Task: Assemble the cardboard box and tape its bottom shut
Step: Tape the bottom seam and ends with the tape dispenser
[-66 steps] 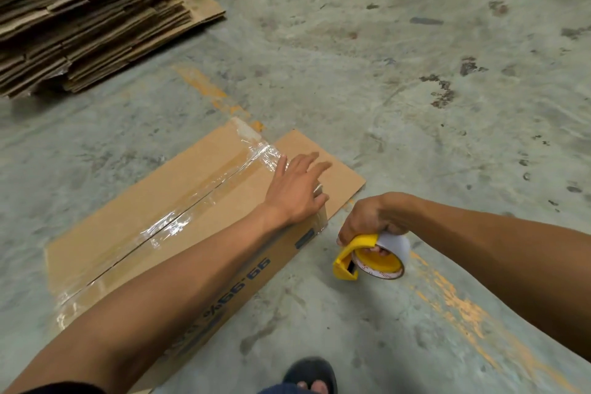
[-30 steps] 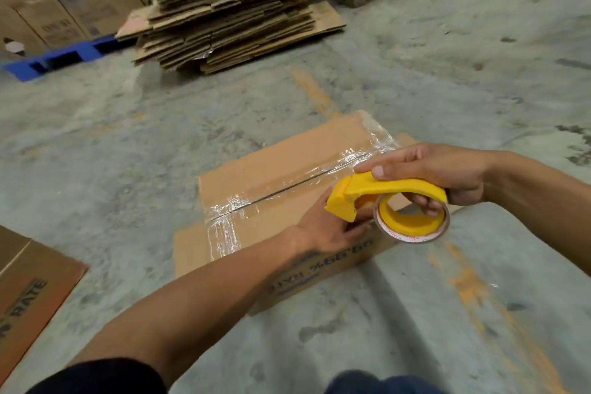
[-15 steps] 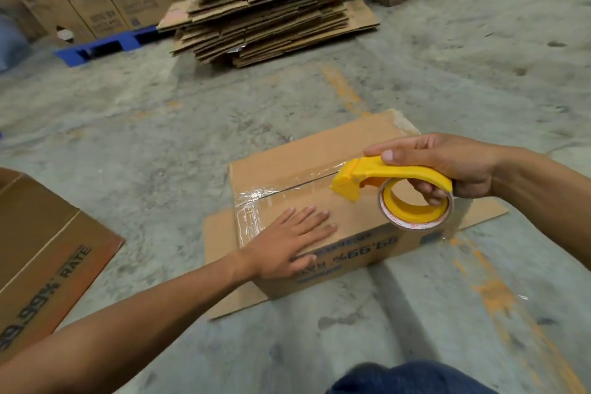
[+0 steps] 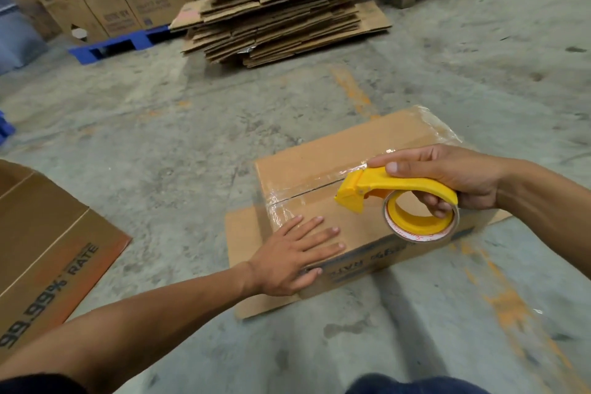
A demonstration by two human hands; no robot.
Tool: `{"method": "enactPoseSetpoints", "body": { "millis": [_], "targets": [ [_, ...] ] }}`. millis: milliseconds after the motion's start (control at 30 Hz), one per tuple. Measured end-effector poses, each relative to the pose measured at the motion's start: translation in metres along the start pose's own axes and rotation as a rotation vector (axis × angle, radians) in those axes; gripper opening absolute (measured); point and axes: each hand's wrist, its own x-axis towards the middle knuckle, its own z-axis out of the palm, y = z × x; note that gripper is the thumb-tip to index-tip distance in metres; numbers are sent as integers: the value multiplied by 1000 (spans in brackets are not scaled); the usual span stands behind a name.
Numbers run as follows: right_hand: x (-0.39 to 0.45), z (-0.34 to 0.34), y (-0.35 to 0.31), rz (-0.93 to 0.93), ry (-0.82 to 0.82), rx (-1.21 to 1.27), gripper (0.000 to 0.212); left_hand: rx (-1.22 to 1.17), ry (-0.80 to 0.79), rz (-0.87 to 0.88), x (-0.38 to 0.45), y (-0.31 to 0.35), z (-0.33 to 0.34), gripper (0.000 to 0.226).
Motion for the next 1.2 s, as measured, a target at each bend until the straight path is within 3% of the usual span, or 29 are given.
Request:
{"method": "enactPoseSetpoints", "body": {
  "millis": [400,600,700,800,867,933,1033,1200],
  "targets": [
    [-23,-38,-12,-71,111,12,46,1,55,-41,184,95,29,58],
    [-50,-74,-10,-77,77,37,55,-251,-40,-54,238,111,14,62],
    [-67,-90,-2,-77,61,104,68,-694,-87,-100,242,96,-8,42],
    [-83,-104,3,-69,56,188,68,-1273,-22,-503,230,82,-48,27],
    [-88,-113,7,-75,63,222,67,-1686,-57,-758,220,73,-79,33],
    [-89,-118,9,-91,73,239,64,-2043,-198,-867,213,63,-105,51],
    [-88,-122,10,-106,89,241,62,-2274,-261,-871,208,58,-132,58],
    [-87,-124,10,-119,84,258,65,-2323,-262,-867,213,69,-144,36]
  ]
}}
